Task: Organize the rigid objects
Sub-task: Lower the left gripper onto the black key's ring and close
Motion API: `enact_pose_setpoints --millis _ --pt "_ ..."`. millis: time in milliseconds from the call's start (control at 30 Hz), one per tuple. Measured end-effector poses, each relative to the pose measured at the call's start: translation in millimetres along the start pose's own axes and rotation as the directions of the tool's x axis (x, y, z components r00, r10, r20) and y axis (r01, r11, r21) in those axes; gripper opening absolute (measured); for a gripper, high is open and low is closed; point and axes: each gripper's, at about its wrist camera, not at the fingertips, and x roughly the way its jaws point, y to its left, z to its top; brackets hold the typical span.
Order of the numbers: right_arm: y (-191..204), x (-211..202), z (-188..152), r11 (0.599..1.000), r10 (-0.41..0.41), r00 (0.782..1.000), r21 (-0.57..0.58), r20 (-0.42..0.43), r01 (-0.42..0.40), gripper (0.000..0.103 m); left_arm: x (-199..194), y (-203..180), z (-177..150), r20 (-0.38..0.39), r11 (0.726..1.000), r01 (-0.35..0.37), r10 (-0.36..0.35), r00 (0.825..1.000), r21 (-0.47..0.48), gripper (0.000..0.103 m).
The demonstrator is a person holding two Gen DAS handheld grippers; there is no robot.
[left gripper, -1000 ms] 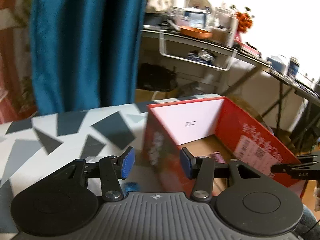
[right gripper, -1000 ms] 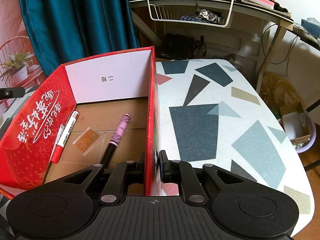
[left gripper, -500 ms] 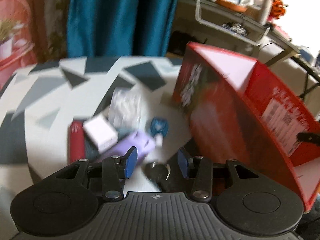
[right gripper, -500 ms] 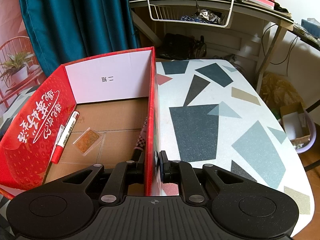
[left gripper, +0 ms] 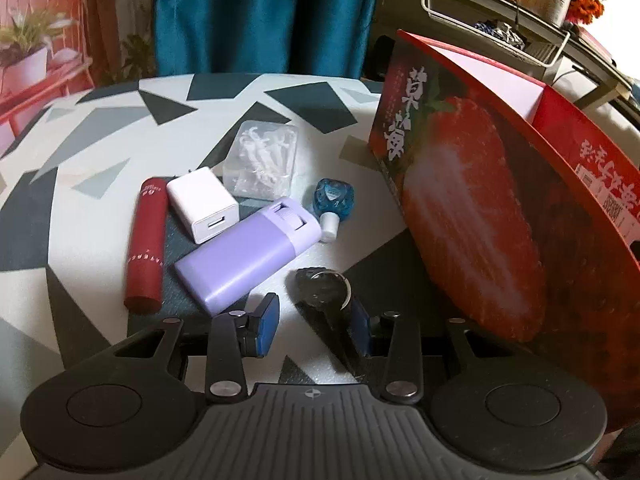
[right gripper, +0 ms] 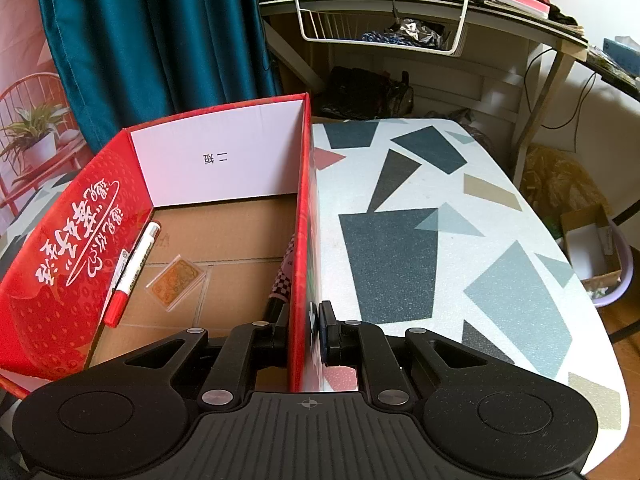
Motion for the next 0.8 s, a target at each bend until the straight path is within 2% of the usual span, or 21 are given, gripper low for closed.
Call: enact_pose_setpoints --millis 333,433,467,500,633,733,767,800 --pt "0.6 -0.1 0.1 1.0 0.001 1.0 -0.001 0.0 -0.001 0.012 6.7 -22.3 -3.9 0.04 0.992 -0.071 0.068 0.997 0.104 0.042" --pt "0.8 0.0 0.1 1.0 -0.001 1.0 -0.001 -0.001 0.001 0.012 7.5 -22.6 -4.6 0.055 0.993 -0.074 0.069 0.996 0.092 0.042" --pt "0.7 -0.1 0.0 1.0 0.0 1.0 -0.001 0.0 0.0 0.012 8.0 -22.8 -4.1 0.058 0.993 -0.074 0.069 0.996 0.091 0.041" --pt "0.6 -0.5 0.1 1.0 0.0 1.0 0.0 0.0 0.0 0.012 8.1 -22.7 -3.9 0.06 0.994 -0.067 0.062 0.996 0.092 0.034" --pt "0.9 0.2 0.1 1.0 0.002 1.0 -0.001 -0.001 -0.002 0.012 4.6 -20.6 -3.8 0.057 0.997 0.0 -0.004 0.998 0.08 0.033" --pt "0.8 0.2 0.1 1.0 0.002 1.0 0.0 0.0 -0.002 0.012 -1.1 -23.1 -4.5 0.075 0.996 -0.006 -0.001 0.997 0.089 0.029" --pt "0.8 0.2 0.1 1.0 0.002 1.0 0.0 0.0 -0.002 0.012 -1.9 -23.5 -3.8 0.081 0.996 -0.006 -0.002 0.997 0.094 0.024" --pt "0.7 0.2 0.1 1.0 0.002 1.0 0.0 0.0 -0.002 0.012 -3.1 -23.8 -3.0 0.083 0.995 -0.003 -0.005 0.997 0.097 0.022"
